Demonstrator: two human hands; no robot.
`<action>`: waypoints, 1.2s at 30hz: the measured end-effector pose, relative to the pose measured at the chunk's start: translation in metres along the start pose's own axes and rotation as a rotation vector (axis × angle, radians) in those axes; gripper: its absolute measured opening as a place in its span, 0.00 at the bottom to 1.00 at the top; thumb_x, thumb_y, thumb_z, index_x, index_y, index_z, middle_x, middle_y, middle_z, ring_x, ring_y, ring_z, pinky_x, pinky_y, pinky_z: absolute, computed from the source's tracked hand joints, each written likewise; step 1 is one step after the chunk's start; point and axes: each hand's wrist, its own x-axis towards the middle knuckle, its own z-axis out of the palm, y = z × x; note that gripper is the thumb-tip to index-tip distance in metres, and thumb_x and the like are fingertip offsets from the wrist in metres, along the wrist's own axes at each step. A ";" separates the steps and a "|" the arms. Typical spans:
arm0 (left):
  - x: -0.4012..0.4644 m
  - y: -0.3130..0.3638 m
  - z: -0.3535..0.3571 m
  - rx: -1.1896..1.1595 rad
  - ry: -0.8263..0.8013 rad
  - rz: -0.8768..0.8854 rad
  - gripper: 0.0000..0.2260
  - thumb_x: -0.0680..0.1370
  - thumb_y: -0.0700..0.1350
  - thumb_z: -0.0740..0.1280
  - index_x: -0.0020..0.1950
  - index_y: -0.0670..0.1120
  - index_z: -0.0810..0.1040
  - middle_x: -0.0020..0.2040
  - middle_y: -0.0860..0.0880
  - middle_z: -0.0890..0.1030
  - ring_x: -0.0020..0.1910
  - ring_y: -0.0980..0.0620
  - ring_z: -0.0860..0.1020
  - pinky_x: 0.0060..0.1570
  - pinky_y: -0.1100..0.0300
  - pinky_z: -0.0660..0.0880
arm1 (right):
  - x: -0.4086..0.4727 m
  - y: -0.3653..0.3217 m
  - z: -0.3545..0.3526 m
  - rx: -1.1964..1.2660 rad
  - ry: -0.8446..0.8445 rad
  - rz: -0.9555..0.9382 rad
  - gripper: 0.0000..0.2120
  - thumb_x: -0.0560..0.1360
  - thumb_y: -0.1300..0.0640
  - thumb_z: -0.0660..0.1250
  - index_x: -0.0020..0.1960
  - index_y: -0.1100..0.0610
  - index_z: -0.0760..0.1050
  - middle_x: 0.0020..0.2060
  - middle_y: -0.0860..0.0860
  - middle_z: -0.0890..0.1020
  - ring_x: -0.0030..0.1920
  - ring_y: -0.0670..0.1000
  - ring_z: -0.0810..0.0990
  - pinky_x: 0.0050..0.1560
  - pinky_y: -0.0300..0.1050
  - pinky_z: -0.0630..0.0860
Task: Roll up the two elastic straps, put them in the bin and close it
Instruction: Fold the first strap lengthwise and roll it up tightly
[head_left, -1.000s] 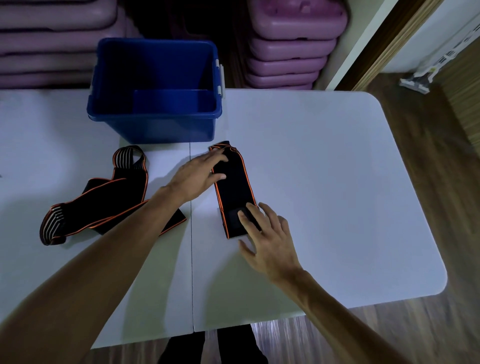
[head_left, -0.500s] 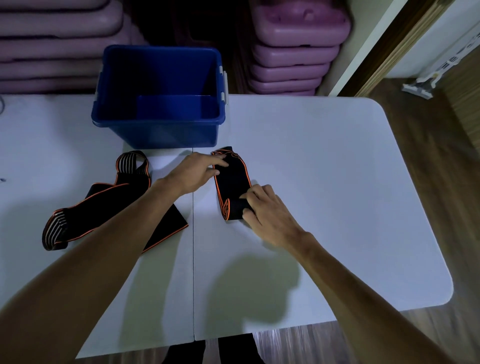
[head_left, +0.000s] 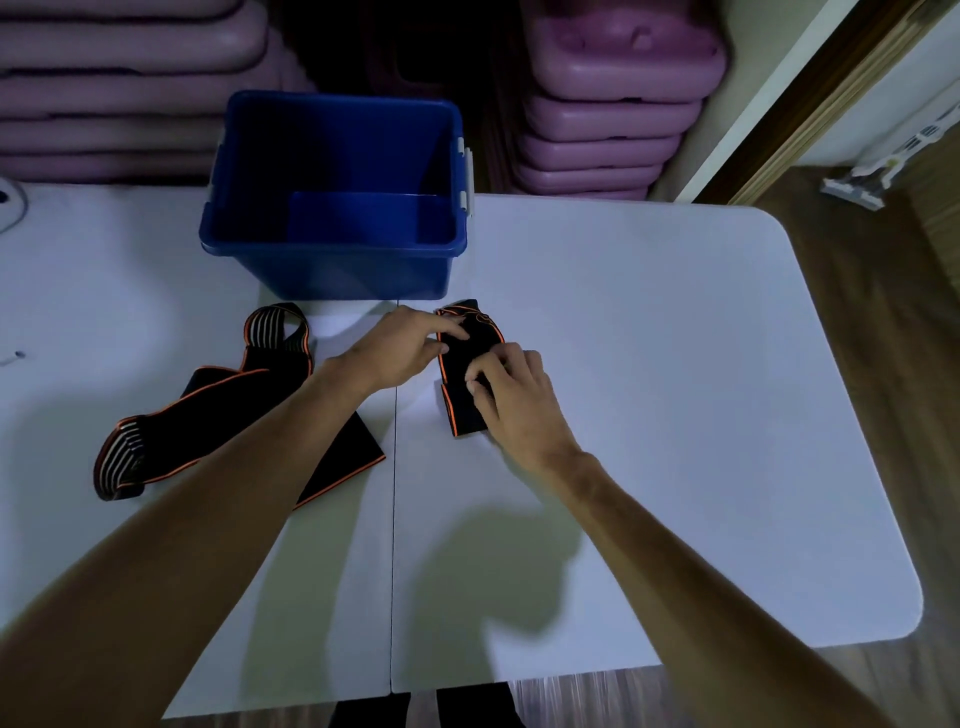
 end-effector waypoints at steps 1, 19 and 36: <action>0.000 0.000 0.000 0.000 0.001 0.001 0.15 0.76 0.37 0.67 0.61 0.50 0.80 0.57 0.51 0.83 0.52 0.53 0.80 0.57 0.60 0.74 | -0.005 -0.001 0.005 -0.015 0.073 0.017 0.10 0.79 0.52 0.58 0.52 0.54 0.76 0.54 0.53 0.76 0.51 0.58 0.72 0.47 0.56 0.75; 0.002 0.015 -0.006 0.175 -0.007 -0.034 0.16 0.78 0.41 0.65 0.66 0.49 0.76 0.62 0.47 0.80 0.59 0.47 0.78 0.60 0.52 0.74 | -0.022 0.027 -0.021 -0.027 -0.086 -0.149 0.23 0.74 0.55 0.69 0.67 0.53 0.70 0.57 0.51 0.78 0.58 0.53 0.72 0.53 0.52 0.74; -0.056 0.012 0.013 -0.473 0.092 -0.211 0.29 0.68 0.53 0.77 0.68 0.55 0.73 0.60 0.53 0.80 0.56 0.57 0.79 0.55 0.63 0.76 | 0.046 0.029 -0.031 0.097 -0.320 -0.027 0.18 0.81 0.53 0.59 0.70 0.52 0.68 0.57 0.53 0.76 0.56 0.54 0.67 0.57 0.50 0.70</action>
